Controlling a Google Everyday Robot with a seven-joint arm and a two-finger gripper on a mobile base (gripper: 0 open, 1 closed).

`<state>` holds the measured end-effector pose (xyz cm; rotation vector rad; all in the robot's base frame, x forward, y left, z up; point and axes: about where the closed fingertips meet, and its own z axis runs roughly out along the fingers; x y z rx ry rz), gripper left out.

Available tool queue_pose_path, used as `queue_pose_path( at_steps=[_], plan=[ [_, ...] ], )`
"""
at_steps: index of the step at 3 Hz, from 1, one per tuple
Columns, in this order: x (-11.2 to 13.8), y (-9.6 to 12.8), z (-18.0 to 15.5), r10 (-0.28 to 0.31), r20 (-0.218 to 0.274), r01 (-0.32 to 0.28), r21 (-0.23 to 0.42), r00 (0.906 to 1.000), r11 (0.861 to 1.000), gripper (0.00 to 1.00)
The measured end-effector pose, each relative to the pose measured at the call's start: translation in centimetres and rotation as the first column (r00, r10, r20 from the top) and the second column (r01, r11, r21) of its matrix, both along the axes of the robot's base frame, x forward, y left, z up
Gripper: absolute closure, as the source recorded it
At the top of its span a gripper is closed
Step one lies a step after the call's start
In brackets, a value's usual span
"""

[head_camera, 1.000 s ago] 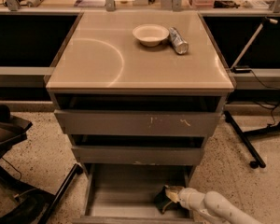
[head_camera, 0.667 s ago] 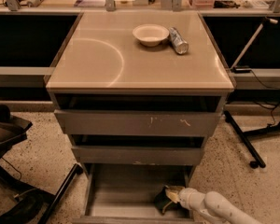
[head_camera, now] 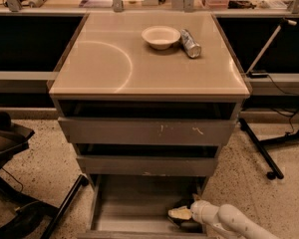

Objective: Place sponge into bottom drawer

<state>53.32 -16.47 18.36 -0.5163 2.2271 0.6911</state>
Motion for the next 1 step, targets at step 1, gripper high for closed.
queue_pose_path(
  at_steps=[1],
  plan=[
    [0.00,0.00,0.00,0.000,0.000,0.000,0.000,1.0000,1.000,0.00]
  ],
)
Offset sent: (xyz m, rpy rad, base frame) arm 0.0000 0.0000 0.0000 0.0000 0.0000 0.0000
